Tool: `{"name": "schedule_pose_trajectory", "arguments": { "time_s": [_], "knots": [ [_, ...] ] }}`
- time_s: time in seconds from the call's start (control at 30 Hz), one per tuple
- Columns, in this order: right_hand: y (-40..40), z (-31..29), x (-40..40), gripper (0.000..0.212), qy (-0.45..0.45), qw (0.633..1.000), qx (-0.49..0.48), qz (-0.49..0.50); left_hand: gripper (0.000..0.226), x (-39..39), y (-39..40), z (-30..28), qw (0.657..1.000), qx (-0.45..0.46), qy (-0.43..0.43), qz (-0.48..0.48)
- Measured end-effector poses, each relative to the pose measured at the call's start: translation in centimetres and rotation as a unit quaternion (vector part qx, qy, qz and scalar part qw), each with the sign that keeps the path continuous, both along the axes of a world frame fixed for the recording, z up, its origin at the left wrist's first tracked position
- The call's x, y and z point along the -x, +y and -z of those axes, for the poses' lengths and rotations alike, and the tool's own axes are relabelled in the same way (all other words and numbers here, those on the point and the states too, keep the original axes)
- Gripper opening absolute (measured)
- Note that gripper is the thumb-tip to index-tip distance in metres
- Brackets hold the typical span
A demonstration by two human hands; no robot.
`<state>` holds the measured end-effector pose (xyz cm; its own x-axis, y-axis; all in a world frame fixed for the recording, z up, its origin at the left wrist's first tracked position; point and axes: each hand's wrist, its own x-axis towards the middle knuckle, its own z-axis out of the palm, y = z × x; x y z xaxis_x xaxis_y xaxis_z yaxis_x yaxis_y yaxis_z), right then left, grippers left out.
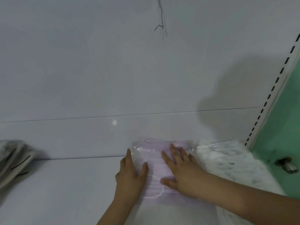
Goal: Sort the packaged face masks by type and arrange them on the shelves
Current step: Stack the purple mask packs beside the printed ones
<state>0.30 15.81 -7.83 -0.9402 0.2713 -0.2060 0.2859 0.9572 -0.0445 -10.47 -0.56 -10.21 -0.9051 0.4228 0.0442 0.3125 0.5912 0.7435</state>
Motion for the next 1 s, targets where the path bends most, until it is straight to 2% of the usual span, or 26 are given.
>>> {"name": "schedule_pose_trajectory", "arguments": {
  "time_s": [0.07,0.1,0.17,0.27,0.37,0.5,0.6,0.73,0.87,1.0],
  "knots": [
    [-0.7,-1.6,0.5,0.124,0.047,0.999,0.0,0.016,0.08,0.3,-1.0,-0.6,1.0,-0.008,0.014,0.0],
    [-1.3,-2.8,1.0,0.12,0.082,0.996,-0.013,0.01,0.079,0.3,-1.8,-1.1,1.0,-0.016,0.018,0.001],
    [-2.9,-5.0,2.4,0.099,0.181,0.983,-0.005,-0.019,0.076,0.1,-4.0,-1.8,0.998,-0.044,0.034,0.002],
    [-7.2,-8.1,5.6,0.077,0.271,0.95,0.145,-0.048,0.067,-0.6,-8.7,-3.1,0.993,-0.07,0.097,-0.021],
    [-12.9,-9.4,8.9,0.069,0.255,0.909,0.324,-0.056,0.054,-1.7,-14.5,-4.9,0.984,-0.086,0.142,-0.067],
    [-21.1,-9.2,12.1,0.063,0.187,0.888,0.405,-0.116,0.032,-2.4,-24.0,-6.6,0.964,-0.055,0.202,-0.162],
    [-27.1,-9.0,14.1,0.051,0.12,0.869,0.464,-0.126,0.026,-2.0,-31.6,-6.9,0.943,-0.046,0.213,-0.253],
    [-35.1,-7.5,16.0,0.043,0.035,0.84,0.538,-0.066,0.026,0.2,-41.3,-6.1,0.929,-0.046,0.203,-0.307],
    [-41.3,-6.4,17.6,0.033,0.019,0.821,0.571,-0.01,0.027,5.4,-49.7,-4.1,0.929,-0.032,0.19,-0.318],
    [-45.0,-6.2,19.1,0.047,0.051,0.821,0.559,0.104,0.027,10.9,-55.8,-2.6,0.943,-0.004,0.196,-0.269]
  ]
}}
